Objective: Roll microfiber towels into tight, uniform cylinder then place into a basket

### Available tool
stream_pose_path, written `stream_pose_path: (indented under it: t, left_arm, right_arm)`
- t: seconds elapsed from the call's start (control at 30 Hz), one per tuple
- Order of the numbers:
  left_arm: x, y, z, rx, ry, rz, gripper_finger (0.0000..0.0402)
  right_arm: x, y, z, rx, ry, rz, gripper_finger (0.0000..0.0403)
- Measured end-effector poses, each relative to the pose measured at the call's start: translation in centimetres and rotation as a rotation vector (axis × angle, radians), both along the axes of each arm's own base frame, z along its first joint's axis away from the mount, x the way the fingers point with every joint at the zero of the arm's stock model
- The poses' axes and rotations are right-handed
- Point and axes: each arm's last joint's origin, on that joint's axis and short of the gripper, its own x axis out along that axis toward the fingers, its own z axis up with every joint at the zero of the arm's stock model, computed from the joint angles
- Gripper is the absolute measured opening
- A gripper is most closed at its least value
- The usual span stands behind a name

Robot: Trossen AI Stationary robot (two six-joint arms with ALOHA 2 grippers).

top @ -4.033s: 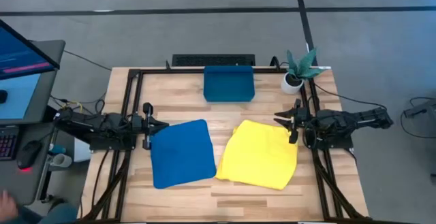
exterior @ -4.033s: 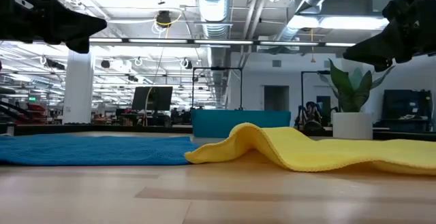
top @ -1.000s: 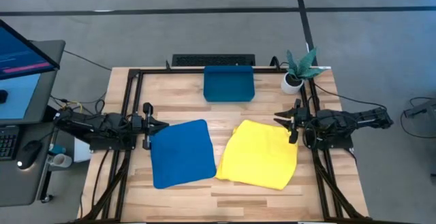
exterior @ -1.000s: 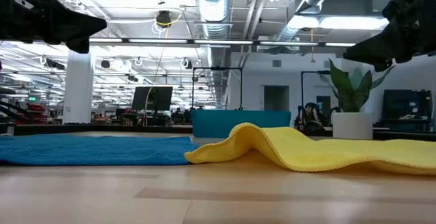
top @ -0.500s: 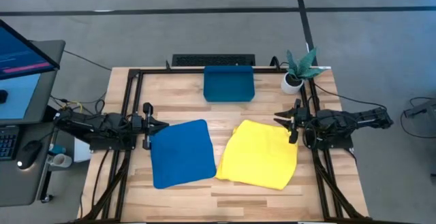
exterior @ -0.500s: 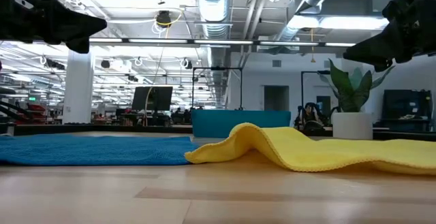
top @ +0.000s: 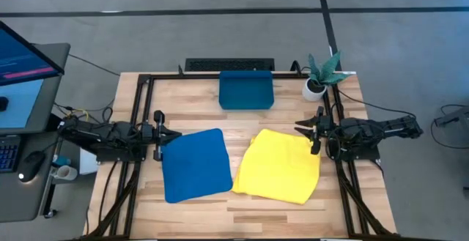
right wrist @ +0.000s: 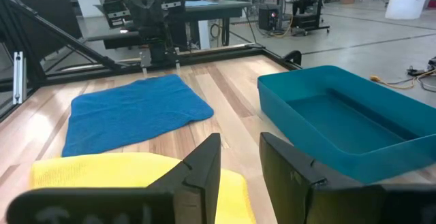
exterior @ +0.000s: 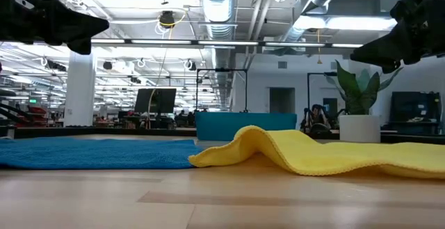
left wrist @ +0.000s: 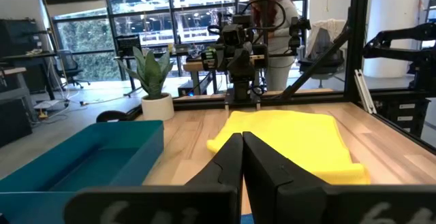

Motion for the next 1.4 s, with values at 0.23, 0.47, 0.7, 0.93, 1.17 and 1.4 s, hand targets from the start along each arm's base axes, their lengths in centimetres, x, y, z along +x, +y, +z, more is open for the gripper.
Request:
stream_pose_path:
  t: [0.23,0.47,0.7,0.93,1.17,1.4]
  left_arm:
    - [0.0,0.0,0.0,0.0,0.0,-0.002,0.0]
    - [0.0,-0.02,-0.02,0.002,0.001,-0.006,0.0]
    - [0.0,-0.02,-0.01,0.042,0.004,-0.003,0.0]
    - [0.04,-0.29,-0.14,0.029,0.014,-0.096,0.0]
    - [0.03,-0.47,-0.22,-0.006,0.021,-0.16,0.0003]
    - [0.03,-0.39,-0.2,-0.001,0.02,-0.133,0.0057]
  right_arm:
    - [0.0,0.0,0.0,0.0,0.0,0.0,0.0127]
    - [0.0,0.0,0.0,0.0,0.0,0.0,0.0127]
    - [0.0,0.0,-0.01,0.0,0.0,0.0,0.0127]
    - [0.0,0.0,-0.01,0.0,0.0,0.0,0.0127]
    - [0.0,0.0,-0.01,0.0,0.0,0.0,0.0127]
    - [0.0,0.0,0.0,0.0,0.0,0.0,0.0127]
